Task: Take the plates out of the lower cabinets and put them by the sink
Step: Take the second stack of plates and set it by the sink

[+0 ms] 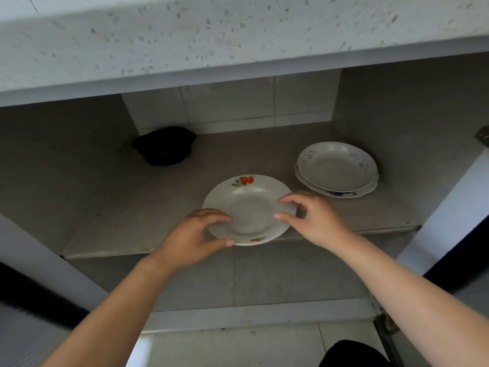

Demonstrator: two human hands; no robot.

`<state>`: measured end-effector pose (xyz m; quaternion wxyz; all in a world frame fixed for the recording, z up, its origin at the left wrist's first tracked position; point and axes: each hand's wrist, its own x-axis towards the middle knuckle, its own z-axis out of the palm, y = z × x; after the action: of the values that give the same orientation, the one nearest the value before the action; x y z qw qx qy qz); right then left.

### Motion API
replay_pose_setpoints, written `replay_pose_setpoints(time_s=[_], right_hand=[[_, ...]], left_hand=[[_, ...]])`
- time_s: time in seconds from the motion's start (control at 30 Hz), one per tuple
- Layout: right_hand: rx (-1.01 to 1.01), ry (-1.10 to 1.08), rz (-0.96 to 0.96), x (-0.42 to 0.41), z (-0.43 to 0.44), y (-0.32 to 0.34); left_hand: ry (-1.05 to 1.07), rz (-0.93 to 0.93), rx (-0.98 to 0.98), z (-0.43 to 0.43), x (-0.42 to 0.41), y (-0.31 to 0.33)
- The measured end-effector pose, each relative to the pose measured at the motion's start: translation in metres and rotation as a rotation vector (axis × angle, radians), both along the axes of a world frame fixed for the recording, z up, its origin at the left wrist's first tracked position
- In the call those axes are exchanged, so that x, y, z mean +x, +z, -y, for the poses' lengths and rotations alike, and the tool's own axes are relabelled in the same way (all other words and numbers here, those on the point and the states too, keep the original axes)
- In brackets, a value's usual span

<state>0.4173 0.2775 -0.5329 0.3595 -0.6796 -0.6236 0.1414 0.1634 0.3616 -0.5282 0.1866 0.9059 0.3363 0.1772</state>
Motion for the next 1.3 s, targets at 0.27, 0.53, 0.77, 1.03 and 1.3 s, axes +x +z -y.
replay_pose_setpoints(time_s=[0.27, 0.53, 0.77, 1.03, 1.3], right_hand=[[-0.120, -0.171, 0.027, -0.004, -0.025, -0.003], [-0.201, -0.272, -0.330, -0.001, -0.030, -0.017], [-0.212, -0.304, -0.366, -0.007, -0.022, -0.013], [-0.215, -0.286, -0.425, -0.009, -0.011, -0.008], [-0.253, -0.270, -0.510, -0.011, -0.012, -0.004]], left_hand=[[0.363, 0.138, -0.152, -0.013, 0.030, -0.010], [0.525, 0.153, -0.194, -0.011, 0.035, -0.020], [0.603, 0.185, -0.248, 0.002, 0.037, -0.015], [0.507, 0.199, -0.251, 0.003, 0.032, -0.006], [0.541, 0.207, -0.352, 0.003, 0.034, -0.001]])
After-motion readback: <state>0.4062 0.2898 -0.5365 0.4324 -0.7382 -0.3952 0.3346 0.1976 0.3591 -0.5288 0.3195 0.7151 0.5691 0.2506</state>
